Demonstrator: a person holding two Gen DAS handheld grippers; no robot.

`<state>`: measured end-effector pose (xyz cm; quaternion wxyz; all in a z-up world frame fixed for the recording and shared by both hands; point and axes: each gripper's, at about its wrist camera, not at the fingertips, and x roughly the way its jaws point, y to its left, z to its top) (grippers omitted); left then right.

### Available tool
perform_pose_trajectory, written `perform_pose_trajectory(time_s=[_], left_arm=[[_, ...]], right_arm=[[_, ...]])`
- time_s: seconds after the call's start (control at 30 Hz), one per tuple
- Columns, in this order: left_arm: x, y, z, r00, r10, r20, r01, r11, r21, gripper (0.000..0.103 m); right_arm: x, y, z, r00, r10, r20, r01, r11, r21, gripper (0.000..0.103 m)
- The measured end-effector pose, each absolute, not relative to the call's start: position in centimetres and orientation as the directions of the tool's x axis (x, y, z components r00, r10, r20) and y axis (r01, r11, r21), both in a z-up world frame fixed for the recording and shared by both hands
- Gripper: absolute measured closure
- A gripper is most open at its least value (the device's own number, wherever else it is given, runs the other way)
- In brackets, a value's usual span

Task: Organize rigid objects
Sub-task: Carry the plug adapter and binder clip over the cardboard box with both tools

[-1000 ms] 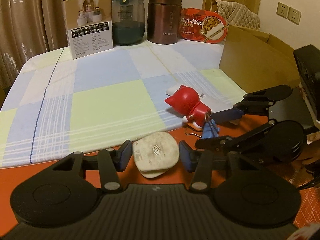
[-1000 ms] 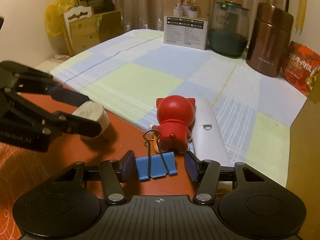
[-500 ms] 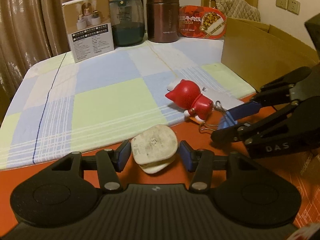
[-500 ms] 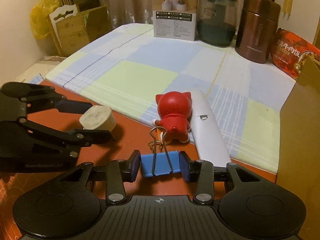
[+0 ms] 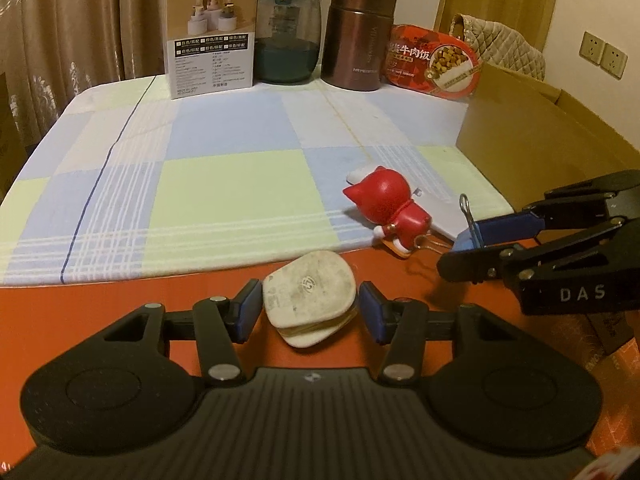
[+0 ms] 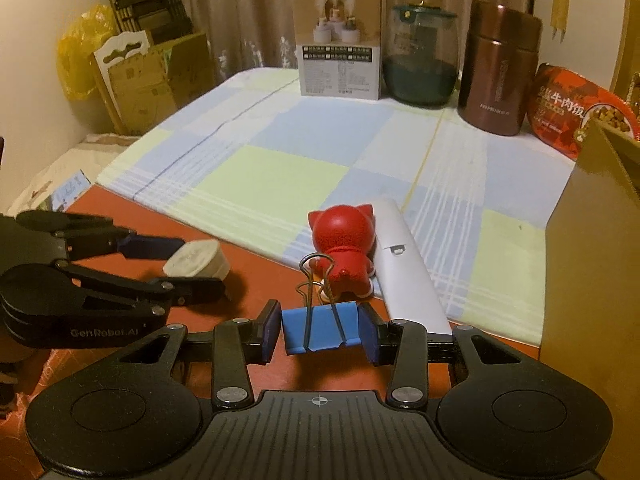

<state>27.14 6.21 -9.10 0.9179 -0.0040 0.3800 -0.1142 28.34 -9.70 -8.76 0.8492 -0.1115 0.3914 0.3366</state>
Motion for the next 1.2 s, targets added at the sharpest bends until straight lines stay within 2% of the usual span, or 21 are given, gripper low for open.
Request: perform_pose_trajectory(time_s=[0.37, 0.73, 0.97, 1.2], left_arm=[[24.4, 5.5, -5.7, 0.715, -0.217, -0.664, 0.205, 0.974, -0.098, 0.056], [20.2, 2.7, -1.1, 0.738, -0.246, -0.629, 0.217, 0.968, -0.124, 0.056], [19.5, -1.8, 3.0, 0.758, -0.307, -0.575, 0.292, 0.949, -0.122, 0.056], [19.1, -7.7, 5.7, 0.749, -0.384, -0.54, 0.378, 0.917, -0.127, 0.056]], right_arm=[[25.2, -12.2, -4.9, 0.551, 0.502, -0.667, -0.608, 0.789, 0.091, 0.065], [21.7, -16.4, 1.0, 0.615, 0.535, -0.579, -0.543, 0.82, 0.182, 0.065], [20.8, -22.7, 5.6, 0.699, 0.459, -0.548, -0.454, 0.878, 0.156, 0.065], [20.3, -30.6, 7.9, 0.763, 0.346, -0.545, -0.331, 0.935, 0.129, 0.065]])
